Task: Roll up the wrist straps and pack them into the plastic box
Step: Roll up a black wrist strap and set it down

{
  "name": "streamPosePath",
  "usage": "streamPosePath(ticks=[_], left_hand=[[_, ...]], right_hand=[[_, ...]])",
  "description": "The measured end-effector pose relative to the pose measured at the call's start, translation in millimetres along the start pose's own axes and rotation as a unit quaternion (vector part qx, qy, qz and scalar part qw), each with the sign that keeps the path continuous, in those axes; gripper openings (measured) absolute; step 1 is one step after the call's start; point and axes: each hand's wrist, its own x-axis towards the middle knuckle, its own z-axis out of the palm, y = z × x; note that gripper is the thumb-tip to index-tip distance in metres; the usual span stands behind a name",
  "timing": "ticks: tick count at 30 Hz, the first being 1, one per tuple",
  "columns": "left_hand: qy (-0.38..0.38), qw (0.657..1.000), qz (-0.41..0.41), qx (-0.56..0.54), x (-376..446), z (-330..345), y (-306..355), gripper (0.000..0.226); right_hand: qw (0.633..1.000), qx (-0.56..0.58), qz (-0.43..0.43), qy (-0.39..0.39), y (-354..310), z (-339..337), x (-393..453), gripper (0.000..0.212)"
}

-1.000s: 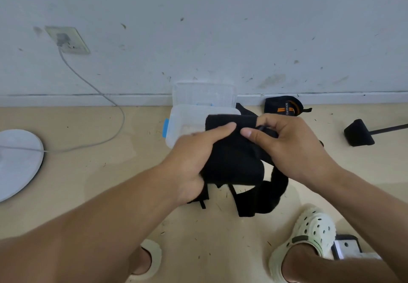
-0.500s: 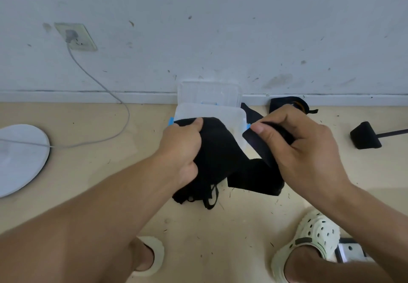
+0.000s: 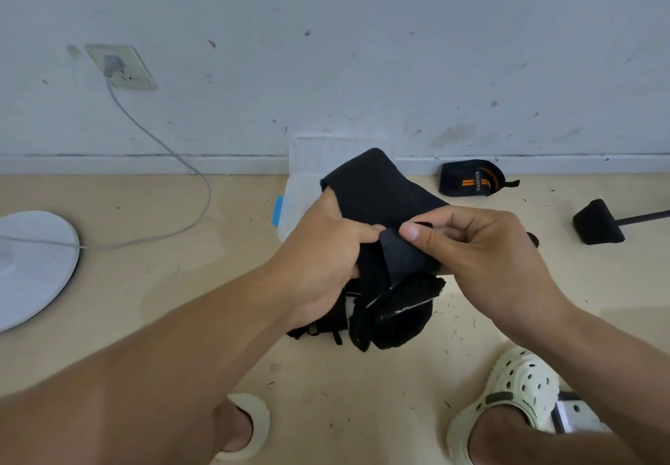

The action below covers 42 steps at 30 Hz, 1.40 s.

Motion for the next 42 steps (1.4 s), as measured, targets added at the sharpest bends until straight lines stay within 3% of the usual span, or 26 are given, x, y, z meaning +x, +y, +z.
streamPosePath(ticks=[6,15,22,28,32,36,42], left_hand=[[0.057,0.998,0.029,-0.022,6,-5,-3,0.045],[0.022,0.998,0.049,-0.023,7,-3,-3,0.041],[-0.036,0.995,0.038,-0.084,2,2,0,0.038],[-0.037,0.997,0.068,-0.016,4,-1,-7,0.065],[-0.027,0.996,0.084,0.003,5,-1,-10,0.070],[-0.013,0.994,0.107,0.023,5,-2,-11,0.068],[-0.018,0.991,0.115,0.070,6,-3,-15,0.068]], right_hand=[[1.000,0.010,0.030,-0.005,0,-4,2,0.015],[0.999,-0.002,0.047,-0.021,3,-1,2,0.014],[0.999,-0.019,0.017,0.041,4,1,1,0.015],[0.997,-0.039,0.019,0.067,4,0,2,0.011],[0.985,-0.131,0.029,0.105,6,-5,5,0.034],[0.993,-0.075,0.092,0.018,4,-7,5,0.013],[0.991,-0.089,0.100,0.005,6,-6,2,0.022]])
